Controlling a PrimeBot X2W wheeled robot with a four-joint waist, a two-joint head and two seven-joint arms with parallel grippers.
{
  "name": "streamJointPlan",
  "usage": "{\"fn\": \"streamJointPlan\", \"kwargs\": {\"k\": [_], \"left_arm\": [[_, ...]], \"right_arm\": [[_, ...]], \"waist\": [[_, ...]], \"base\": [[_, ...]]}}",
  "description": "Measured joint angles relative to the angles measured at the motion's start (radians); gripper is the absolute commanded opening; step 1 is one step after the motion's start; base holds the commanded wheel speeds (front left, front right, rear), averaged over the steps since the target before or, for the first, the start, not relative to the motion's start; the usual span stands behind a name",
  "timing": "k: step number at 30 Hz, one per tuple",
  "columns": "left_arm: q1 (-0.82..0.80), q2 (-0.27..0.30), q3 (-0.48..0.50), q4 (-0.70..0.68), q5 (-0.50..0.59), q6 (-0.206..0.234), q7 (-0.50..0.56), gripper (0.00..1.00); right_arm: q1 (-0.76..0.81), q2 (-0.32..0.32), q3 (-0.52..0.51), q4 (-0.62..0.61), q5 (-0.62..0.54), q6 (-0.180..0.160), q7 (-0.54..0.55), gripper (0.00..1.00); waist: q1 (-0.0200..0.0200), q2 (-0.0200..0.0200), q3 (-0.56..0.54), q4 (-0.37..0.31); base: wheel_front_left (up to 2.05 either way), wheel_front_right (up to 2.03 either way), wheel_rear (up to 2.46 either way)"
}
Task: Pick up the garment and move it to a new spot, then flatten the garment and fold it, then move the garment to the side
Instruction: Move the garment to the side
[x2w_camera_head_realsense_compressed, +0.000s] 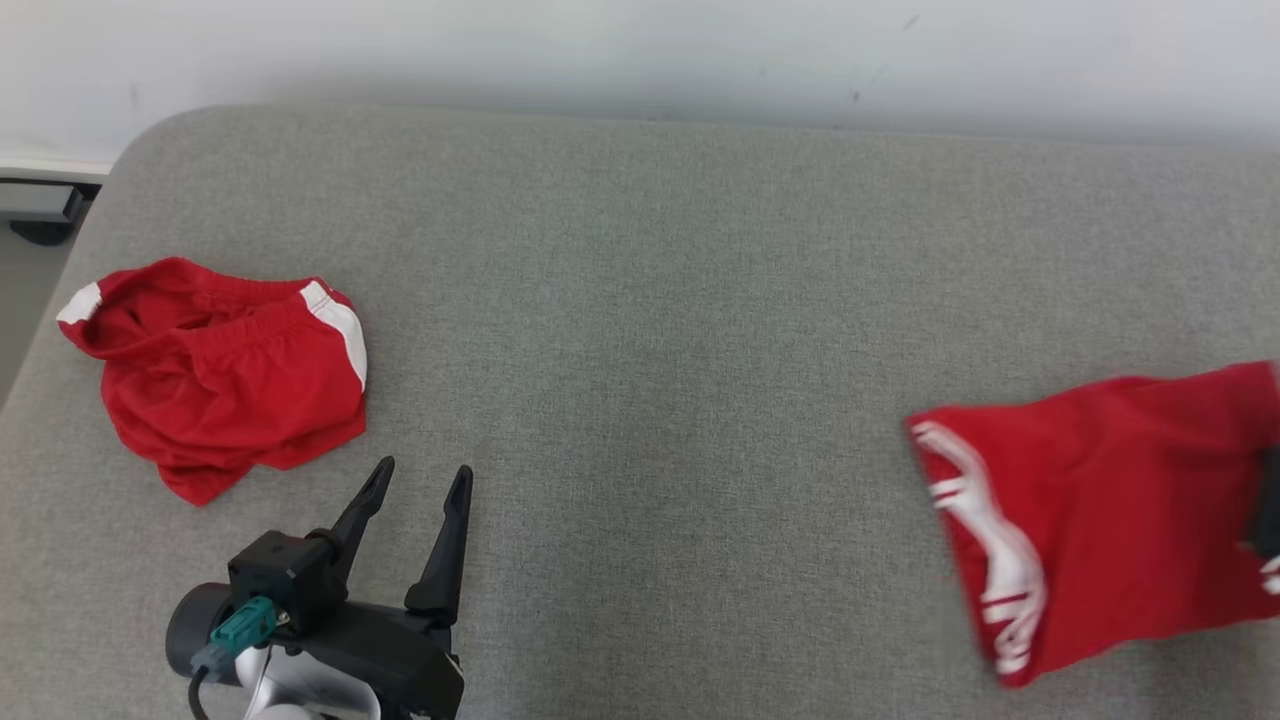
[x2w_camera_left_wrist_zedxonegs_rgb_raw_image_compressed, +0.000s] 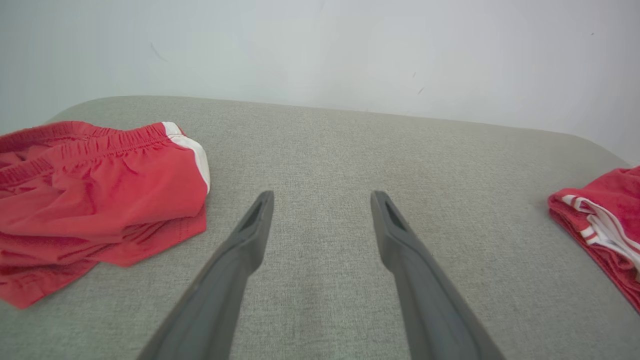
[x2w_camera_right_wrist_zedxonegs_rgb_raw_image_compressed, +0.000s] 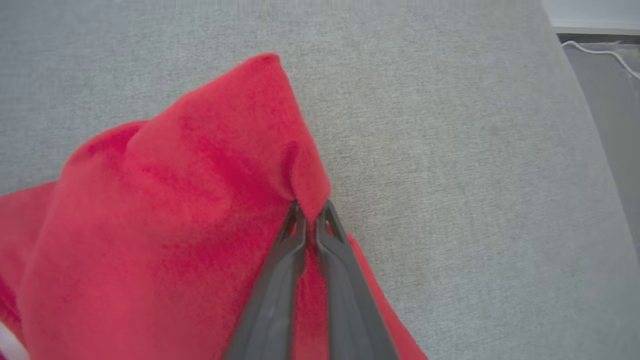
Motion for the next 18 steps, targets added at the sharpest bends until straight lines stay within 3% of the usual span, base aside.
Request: {"fn": "streamJointPlan", "kwargs": {"k": [9, 18], "left_arm": [[-0.001, 0.014, 0.003, -0.007, 0.007, 0.000, 0.000, 1.00], [-0.001, 0.022, 0.002, -0.013, 0.008, 0.000, 0.005, 1.00]], "right_arm": [[0.000, -0.141, -0.112, 0.059, -0.030, 0.000, -0.075, 0.00], [0.018, -0.222, -0.168, 0.093, -0.058, 0.002, -0.157, 0.00]], "waist": [[0.0000, 0.0000, 0.019, 0.003], [0.0000, 0.0000, 0.025, 0.003]], "base": [[0.00, 0.00, 0.00], [0.00, 0.00, 0.00]]}}
